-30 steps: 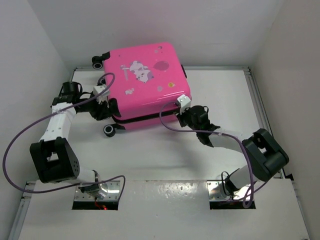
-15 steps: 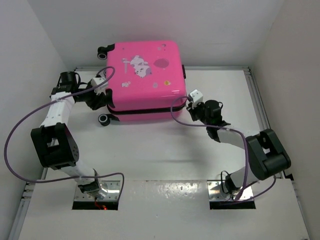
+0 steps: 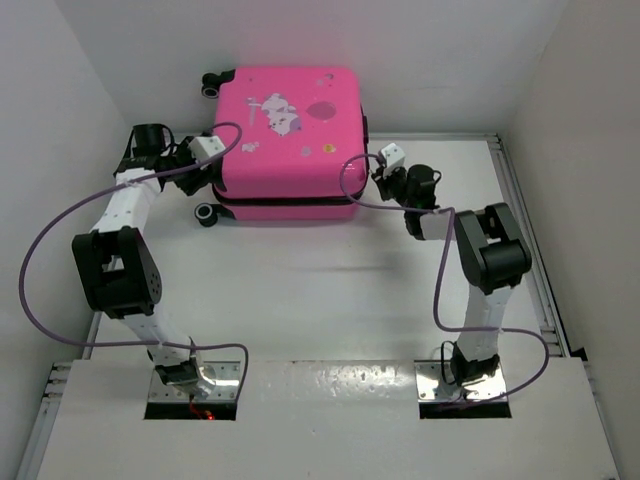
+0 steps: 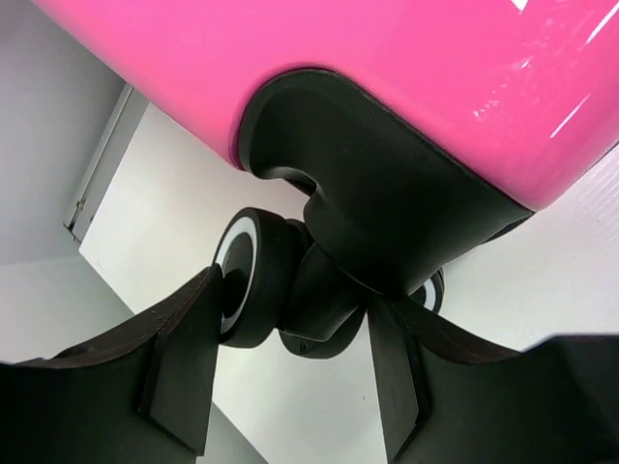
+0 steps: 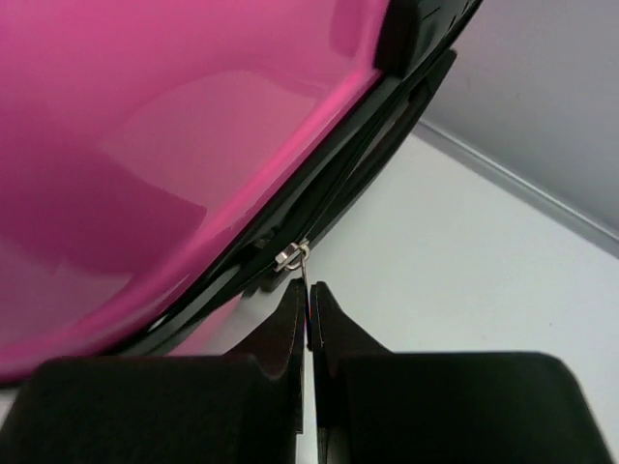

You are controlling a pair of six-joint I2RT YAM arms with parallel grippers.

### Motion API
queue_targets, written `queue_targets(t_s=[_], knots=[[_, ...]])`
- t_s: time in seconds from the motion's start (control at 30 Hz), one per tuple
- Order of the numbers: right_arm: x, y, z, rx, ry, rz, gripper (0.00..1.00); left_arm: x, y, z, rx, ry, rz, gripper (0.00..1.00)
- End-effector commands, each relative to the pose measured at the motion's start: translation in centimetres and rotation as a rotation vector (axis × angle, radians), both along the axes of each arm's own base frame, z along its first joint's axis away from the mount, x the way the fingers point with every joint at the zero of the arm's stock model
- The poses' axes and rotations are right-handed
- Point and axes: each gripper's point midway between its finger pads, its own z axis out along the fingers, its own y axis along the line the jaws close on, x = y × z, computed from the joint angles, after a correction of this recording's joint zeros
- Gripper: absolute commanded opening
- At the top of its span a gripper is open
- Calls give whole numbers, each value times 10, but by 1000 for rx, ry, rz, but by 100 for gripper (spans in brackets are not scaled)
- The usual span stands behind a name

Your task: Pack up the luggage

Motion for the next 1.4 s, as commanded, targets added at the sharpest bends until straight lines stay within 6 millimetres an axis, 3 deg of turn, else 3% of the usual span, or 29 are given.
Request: queue_targets(t_s=[0.0,0.03,0.17,0.2,0.23,0.27,0.3,0.33,0.37,0.4,0.43,0.5,0.53,0.57,0.67,0.8,0.83,0.87,0.9,0.93,0.97,1.0,1.07,1.1,1.13,1.2,1.23,1.33,1.37], knots=[[53,-60,48,29,-193,-216,0,9,97,-19,213,25,434,0],[68,-60,58,57,-232,-223,0,9,92,-20,173,26,437,0],[99,-55,44,94,-256,-232,0,12,71,-18,98,25,455,0],[113,-55,65,113,-310,-233,0,14,68,-5,69,-2,461,0],[119,-52,43,110,-281,-234,0,13,64,0,34,-9,466,2],[129,-52,56,125,-312,-239,0,14,61,9,-41,-23,490,10],[134,-53,56,128,-320,-242,0,15,56,17,-87,-40,500,26],[144,-53,44,130,-314,-245,0,16,59,37,-136,-84,524,33],[153,-52,57,142,-344,-248,0,17,55,48,-222,-98,578,47],[159,-52,43,142,-330,-250,0,18,61,63,-264,-134,623,72],[171,-51,56,154,-370,-250,0,19,64,75,-305,-162,651,81],[179,-51,36,155,-348,-254,0,17,63,101,-395,-216,709,100],[185,-49,47,163,-372,-250,0,15,64,106,-412,-227,727,100],[192,-46,34,165,-363,-249,0,15,63,118,-428,-256,727,100],[204,-39,32,181,-377,-254,0,9,62,136,-434,-293,718,100],[210,-35,34,201,-393,-290,1,2,61,138,-417,-300,708,100],[208,-39,43,207,-407,-317,18,-1,65,138,-415,-303,717,100],[206,-41,45,238,-395,-326,28,-1,63,138,-411,-301,702,100],[192,-41,28,233,-347,-328,36,-1,63,138,-411,-301,702,100],[186,-46,47,260,-369,-336,45,-1,63,138,-411,-301,702,100],[174,-50,31,257,-329,-346,48,-1,63,138,-411,-301,702,100],[160,-51,51,294,-321,-346,49,1,62,134,-414,-290,694,100],[145,-57,32,340,-236,-368,49,2,60,134,-419,-287,685,100],[136,-63,43,361,-225,-384,49,3,58,136,-425,-293,673,100],[130,-63,23,394,-138,-398,49,2,58,131,-423,-281,676,100],[132,-66,33,477,-83,-388,49,4,56,133,-429,-291,663,100],[128,-67,4,586,97,-447,49,6,57,128,-428,-280,666,100],[129,-53,1,723,263,-414,49,6,55,128,-432,-278,658,100],[122,-38,-6,778,367,-350,45,6,54,128,-436,-275,650,100]])
